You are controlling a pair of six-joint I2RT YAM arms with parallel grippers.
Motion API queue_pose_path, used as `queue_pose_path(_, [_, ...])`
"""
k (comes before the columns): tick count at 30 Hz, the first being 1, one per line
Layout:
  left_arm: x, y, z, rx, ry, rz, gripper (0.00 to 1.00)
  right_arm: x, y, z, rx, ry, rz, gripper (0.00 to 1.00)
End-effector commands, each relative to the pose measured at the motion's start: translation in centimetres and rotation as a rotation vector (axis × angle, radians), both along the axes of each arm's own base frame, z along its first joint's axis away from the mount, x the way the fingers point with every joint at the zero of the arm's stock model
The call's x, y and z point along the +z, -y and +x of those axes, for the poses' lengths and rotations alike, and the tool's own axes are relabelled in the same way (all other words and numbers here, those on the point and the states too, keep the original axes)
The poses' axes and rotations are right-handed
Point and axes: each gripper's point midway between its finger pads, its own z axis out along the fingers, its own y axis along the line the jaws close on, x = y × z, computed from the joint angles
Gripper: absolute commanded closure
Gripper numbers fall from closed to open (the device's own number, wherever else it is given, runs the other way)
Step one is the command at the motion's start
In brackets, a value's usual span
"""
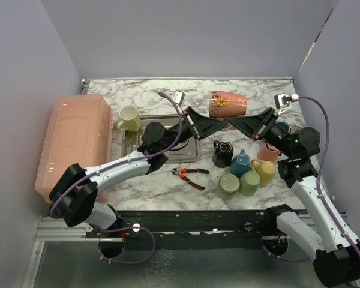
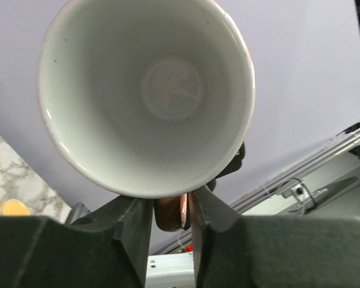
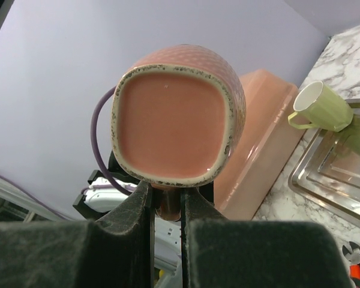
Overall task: Turn the mug right side up
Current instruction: Turn over the cup at the center of the board, then place the cup on the tray.
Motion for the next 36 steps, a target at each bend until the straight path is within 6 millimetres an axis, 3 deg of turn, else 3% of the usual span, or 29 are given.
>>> queue_pose_path(1, [0.3,0.2,0.4,0.039,0.08,-0.013,0.77,0.9,-0.3,-1.0,0.047,0.038,-0.014,0.99])
queue_pose_path(6, [0.3,0.4,0.3,0.049,0.15,0.01,1.0,0.0,-0.4,-0.7,0.045,0.029,-0.049,1.0])
queue_pose_path(9, [0.5,-0.2,0.4,0.081,0.209,0.024,1.0,-0.8,-0.3,0.1,0.015,0.021,-0.093,0.97])
queue_pose_path(11, [0.5,-0.9,0.8,0.109,0.239,0.038,1.0,-1.7,-0.3,0.6,0.0,-0.002,-0.139,0.82])
queue_pose_path(15, [-0.6,-2.4,3.1,0.179,0.247,0.131,1.0,-3.6,0.2,1.5,-0.056,-0.037,-0.212,0.36])
queue_pose_path(17, [-2.3,-3.4,4.9,0.228,0.243,0.229,1.0,-4.5,0.5,1.8,-0.083,-0.044,-0.242,0.26])
queue_pose_path(20, [-6.3,-5.4,7.8,0.321,0.223,0.485,1.0,-6.0,0.8,2.1,-0.105,-0.075,-0.287,0.23])
queue_pose_path(23, [-11.5,-9.0,10.3,0.459,0.156,0.846,1.0,-7.4,1.0,2.2,-0.109,-0.109,-0.328,0.23])
queue_pose_path(25, [-13.5,-12.0,11.0,0.541,0.109,1.033,1.0,-8.6,1.1,2.3,-0.111,-0.142,-0.35,0.23])
queue_pose_path(31, [-17.6,-19.4,11.0,0.751,-0.024,1.366,1.0,-10.7,1.3,3.4,-0.128,-0.204,-0.387,0.23])
queue_pose_path(36, [-21.5,-23.0,9.3,0.828,-0.15,1.483,1.0,-11.6,1.5,4.2,-0.146,-0.237,-0.405,0.24])
